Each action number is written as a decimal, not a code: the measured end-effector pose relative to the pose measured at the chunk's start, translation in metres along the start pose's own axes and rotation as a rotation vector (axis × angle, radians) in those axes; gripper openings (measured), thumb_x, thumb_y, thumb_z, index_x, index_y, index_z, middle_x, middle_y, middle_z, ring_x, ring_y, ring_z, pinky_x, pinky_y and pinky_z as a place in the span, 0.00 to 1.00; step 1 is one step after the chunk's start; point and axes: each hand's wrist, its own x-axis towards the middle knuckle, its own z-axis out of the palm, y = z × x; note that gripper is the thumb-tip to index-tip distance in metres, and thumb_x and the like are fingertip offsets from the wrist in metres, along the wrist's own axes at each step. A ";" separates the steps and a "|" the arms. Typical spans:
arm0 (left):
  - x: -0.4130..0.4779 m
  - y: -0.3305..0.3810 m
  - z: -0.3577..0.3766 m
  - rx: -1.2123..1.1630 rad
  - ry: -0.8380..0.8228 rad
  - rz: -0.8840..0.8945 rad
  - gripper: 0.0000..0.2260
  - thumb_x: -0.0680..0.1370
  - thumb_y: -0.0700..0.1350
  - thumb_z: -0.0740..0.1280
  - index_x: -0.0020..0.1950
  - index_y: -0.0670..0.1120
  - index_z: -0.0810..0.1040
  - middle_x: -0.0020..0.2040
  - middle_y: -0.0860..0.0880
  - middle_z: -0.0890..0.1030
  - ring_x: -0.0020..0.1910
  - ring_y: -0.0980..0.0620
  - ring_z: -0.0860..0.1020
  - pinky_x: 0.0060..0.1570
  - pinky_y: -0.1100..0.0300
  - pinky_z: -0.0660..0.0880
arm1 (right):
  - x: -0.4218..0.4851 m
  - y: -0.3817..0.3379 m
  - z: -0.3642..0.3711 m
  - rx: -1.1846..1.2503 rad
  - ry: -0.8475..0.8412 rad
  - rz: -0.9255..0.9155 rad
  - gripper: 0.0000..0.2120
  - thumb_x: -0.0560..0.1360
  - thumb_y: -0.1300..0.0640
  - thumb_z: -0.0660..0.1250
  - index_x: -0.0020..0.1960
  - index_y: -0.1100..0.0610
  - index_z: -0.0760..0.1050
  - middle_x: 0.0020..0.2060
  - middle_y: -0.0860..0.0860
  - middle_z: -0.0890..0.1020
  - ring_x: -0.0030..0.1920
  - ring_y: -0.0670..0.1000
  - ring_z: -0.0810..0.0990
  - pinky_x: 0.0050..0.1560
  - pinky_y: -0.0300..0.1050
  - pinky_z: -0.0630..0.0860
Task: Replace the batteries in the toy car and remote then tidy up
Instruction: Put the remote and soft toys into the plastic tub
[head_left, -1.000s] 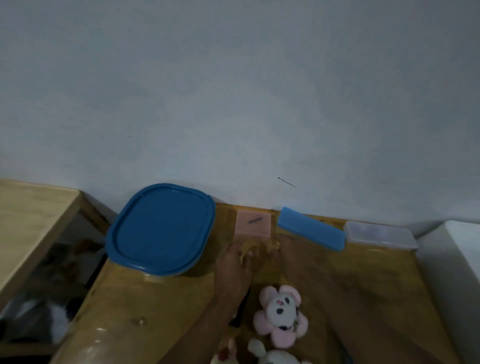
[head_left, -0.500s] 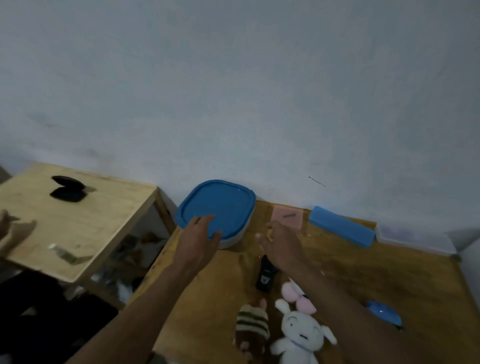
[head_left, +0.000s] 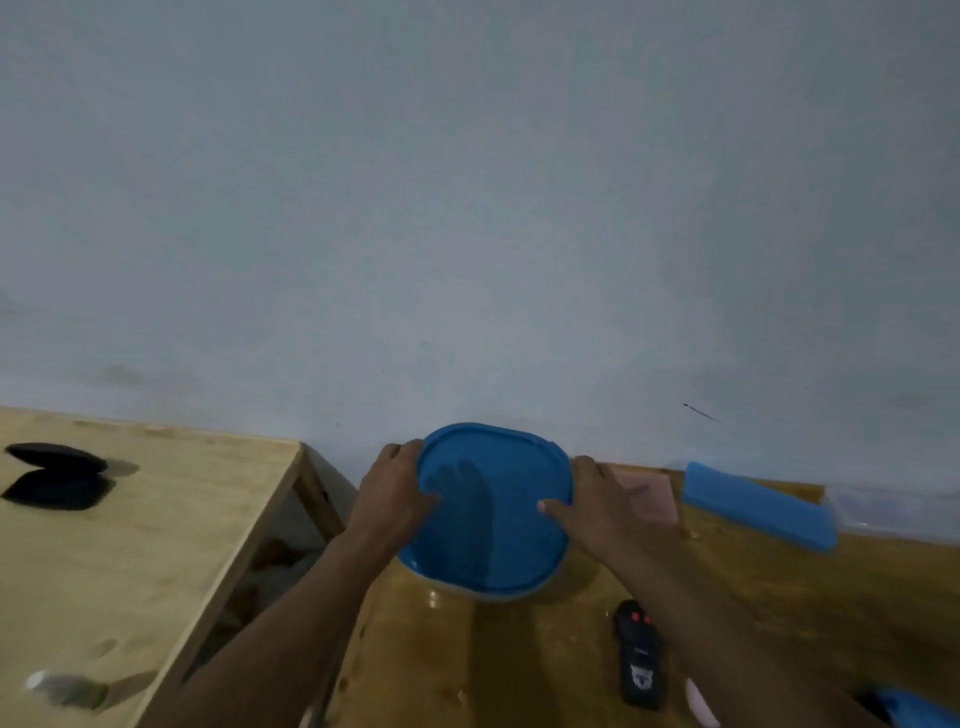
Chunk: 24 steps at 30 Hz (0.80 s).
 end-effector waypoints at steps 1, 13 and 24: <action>0.011 -0.006 -0.002 0.019 -0.052 -0.004 0.32 0.72 0.45 0.72 0.73 0.45 0.64 0.68 0.44 0.70 0.63 0.45 0.72 0.60 0.54 0.71 | 0.008 -0.004 0.004 -0.034 0.002 0.034 0.28 0.70 0.47 0.73 0.64 0.56 0.67 0.60 0.53 0.73 0.58 0.54 0.74 0.48 0.43 0.71; 0.085 -0.020 0.017 0.382 -0.530 -0.037 0.63 0.62 0.51 0.81 0.77 0.54 0.34 0.70 0.38 0.59 0.64 0.35 0.70 0.62 0.45 0.73 | 0.065 -0.032 0.004 -0.229 -0.309 0.210 0.50 0.60 0.55 0.80 0.73 0.51 0.53 0.65 0.54 0.73 0.63 0.57 0.73 0.59 0.52 0.74; 0.098 -0.026 0.024 0.348 -0.450 -0.094 0.43 0.68 0.45 0.76 0.72 0.56 0.51 0.61 0.41 0.66 0.55 0.40 0.76 0.45 0.53 0.72 | 0.081 -0.058 0.003 -0.492 -0.373 0.313 0.47 0.62 0.56 0.81 0.70 0.57 0.55 0.67 0.55 0.64 0.66 0.59 0.70 0.61 0.62 0.68</action>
